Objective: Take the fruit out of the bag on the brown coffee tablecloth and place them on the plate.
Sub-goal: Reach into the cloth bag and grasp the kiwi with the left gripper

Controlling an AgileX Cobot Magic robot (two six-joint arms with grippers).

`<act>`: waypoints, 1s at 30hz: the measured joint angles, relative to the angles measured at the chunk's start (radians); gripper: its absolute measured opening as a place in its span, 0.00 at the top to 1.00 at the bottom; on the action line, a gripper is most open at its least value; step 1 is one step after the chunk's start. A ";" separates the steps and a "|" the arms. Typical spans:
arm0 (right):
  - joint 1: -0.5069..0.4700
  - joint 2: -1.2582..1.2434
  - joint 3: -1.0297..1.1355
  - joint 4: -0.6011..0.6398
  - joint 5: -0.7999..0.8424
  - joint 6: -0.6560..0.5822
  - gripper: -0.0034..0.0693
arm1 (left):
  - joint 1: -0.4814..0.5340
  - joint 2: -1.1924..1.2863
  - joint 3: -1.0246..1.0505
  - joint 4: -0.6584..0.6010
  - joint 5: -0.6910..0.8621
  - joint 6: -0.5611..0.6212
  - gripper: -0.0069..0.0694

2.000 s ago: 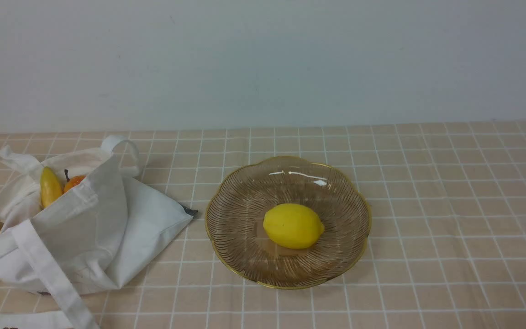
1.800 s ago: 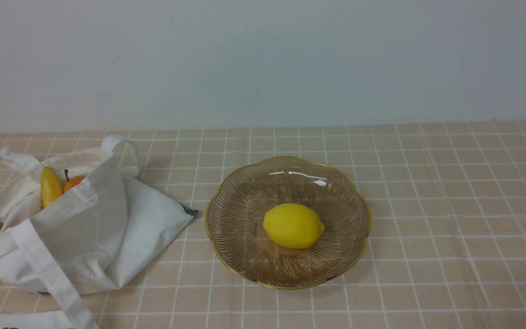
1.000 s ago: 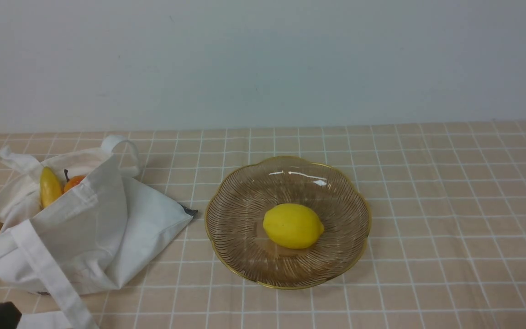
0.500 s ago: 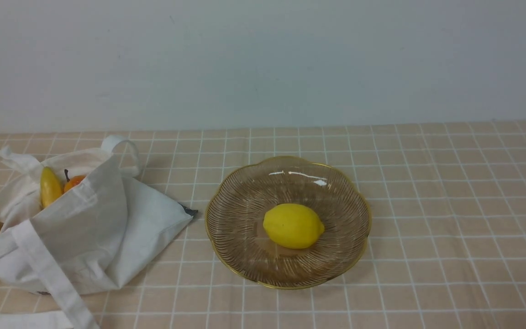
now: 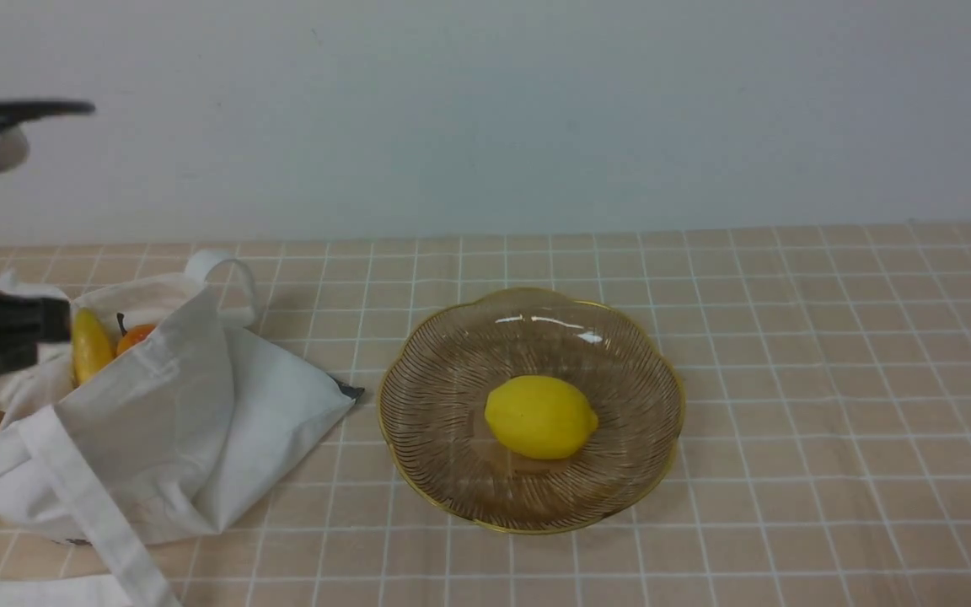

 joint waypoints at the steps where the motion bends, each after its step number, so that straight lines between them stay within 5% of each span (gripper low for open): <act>1: 0.000 0.000 0.000 0.000 0.000 0.000 0.97 | 0.027 0.017 -0.008 0.004 0.003 -0.002 0.90; 9: 0.000 0.000 0.000 0.000 0.000 0.000 0.97 | 0.301 0.219 -0.073 -0.052 0.032 0.057 0.89; 16: 0.000 0.000 0.000 0.000 0.000 0.000 0.97 | 0.326 0.372 -0.075 -0.119 -0.002 0.167 0.80; 26: 0.000 0.000 0.000 0.000 0.000 0.000 0.97 | 0.327 0.478 -0.077 -0.119 -0.168 0.231 0.26; 30: 0.000 0.000 0.000 0.000 0.000 0.000 0.97 | 0.327 0.526 -0.078 -0.119 -0.187 0.231 0.14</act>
